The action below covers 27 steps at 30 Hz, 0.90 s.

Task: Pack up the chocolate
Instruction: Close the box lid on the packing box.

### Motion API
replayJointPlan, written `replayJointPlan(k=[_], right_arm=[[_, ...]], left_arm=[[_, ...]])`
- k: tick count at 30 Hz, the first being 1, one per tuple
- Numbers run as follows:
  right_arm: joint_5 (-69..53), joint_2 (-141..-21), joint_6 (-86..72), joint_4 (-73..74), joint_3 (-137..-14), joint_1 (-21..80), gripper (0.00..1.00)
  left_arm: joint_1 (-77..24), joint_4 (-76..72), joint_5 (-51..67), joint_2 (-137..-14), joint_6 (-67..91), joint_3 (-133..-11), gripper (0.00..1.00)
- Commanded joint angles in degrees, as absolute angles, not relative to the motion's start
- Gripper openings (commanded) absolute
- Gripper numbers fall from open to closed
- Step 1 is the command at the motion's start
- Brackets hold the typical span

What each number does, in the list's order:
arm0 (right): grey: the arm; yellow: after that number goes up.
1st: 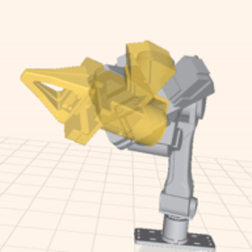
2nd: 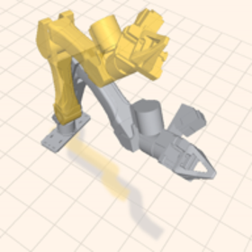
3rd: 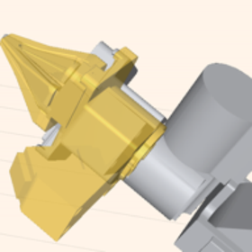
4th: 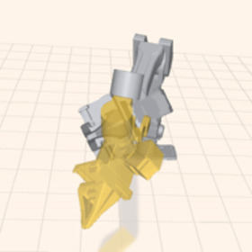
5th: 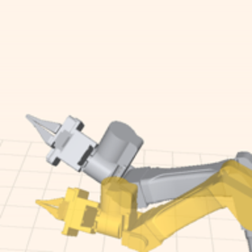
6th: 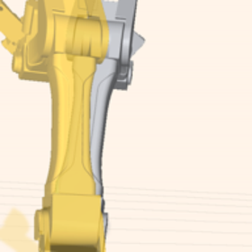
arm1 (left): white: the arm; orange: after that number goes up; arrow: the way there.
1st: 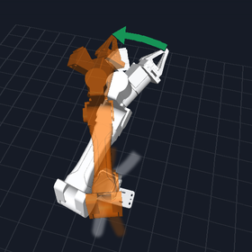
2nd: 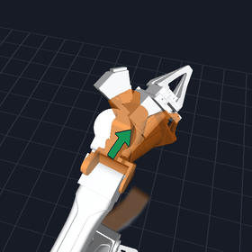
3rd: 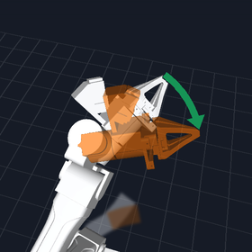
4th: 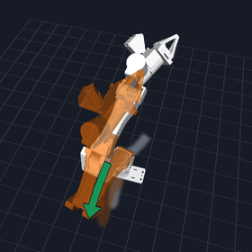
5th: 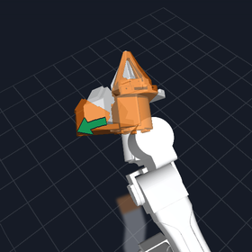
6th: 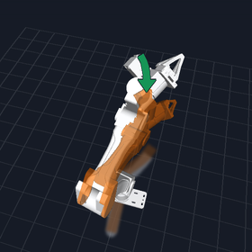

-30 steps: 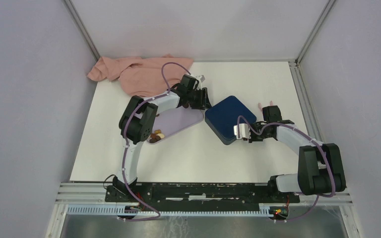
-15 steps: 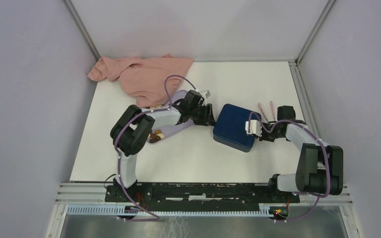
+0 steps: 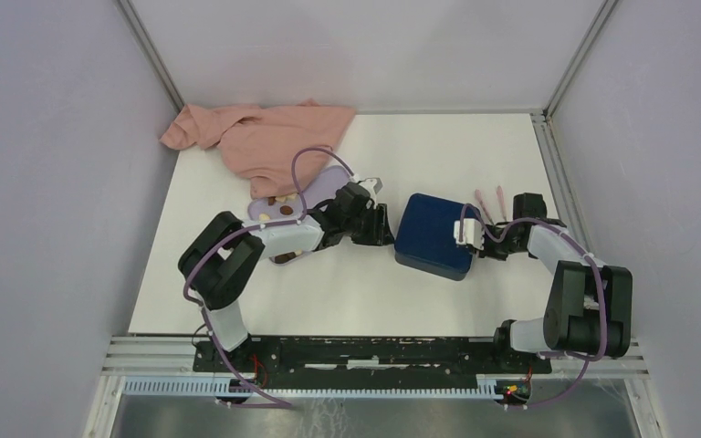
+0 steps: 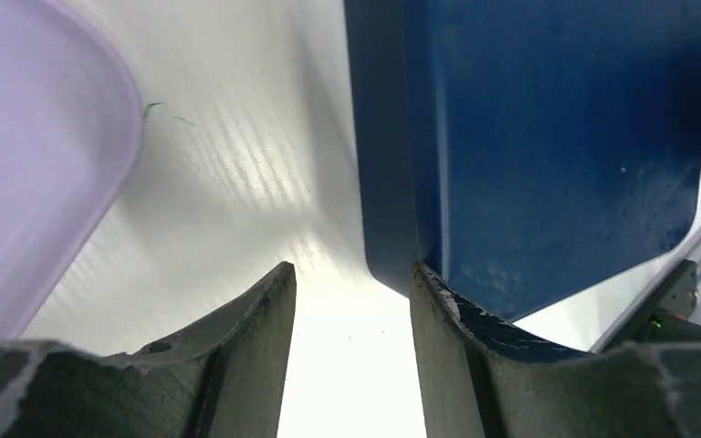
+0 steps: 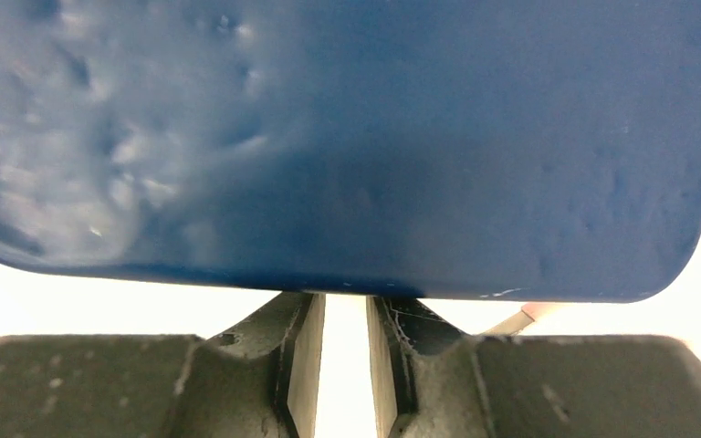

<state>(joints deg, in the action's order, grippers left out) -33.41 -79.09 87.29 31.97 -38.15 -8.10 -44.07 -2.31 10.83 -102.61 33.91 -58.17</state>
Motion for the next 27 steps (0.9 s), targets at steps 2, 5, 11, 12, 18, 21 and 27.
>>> replayJointPlan(k=[2, 5, 11, 12, 18, 21, 27], right_arm=[[-32.6, -78.6, 87.7, 33.7, -40.6, -10.4, 0.29], [-33.4, -78.5, 87.7, 35.2, -41.3, -12.2, 0.29], [-38.6, -80.7, 79.9, 37.9, -45.3, -16.3, 0.28], [-39.6, -81.7, 77.4, 37.8, -45.9, -16.5, 0.27], [-41.2, -88.4, 52.8, 32.7, -50.8, -16.6, 0.16], [-40.0, -91.7, 45.0, 32.7, -53.1, -16.6, 0.11], [-45.9, -96.2, 38.9, 32.7, -53.9, -15.9, 0.07]], left_arm=[[-44.2, -1.5, 4.5, -98.6, 33.8, -56.2, 0.56], [-44.0, -0.4, 2.5, -97.2, 32.6, -54.9, 0.56], [-43.6, 2.2, 1.0, -94.6, 29.3, -56.5, 0.58], [-43.4, 2.8, 0.8, -94.9, 28.7, -58.0, 0.58], [-42.0, 4.7, 1.0, -100.3, 25.8, -64.5, 0.58], [-41.7, 3.9, 0.6, -100.0, 25.8, -63.9, 0.58], [-41.1, 1.2, 0.2, -96.8, 25.7, -60.2, 0.58]])
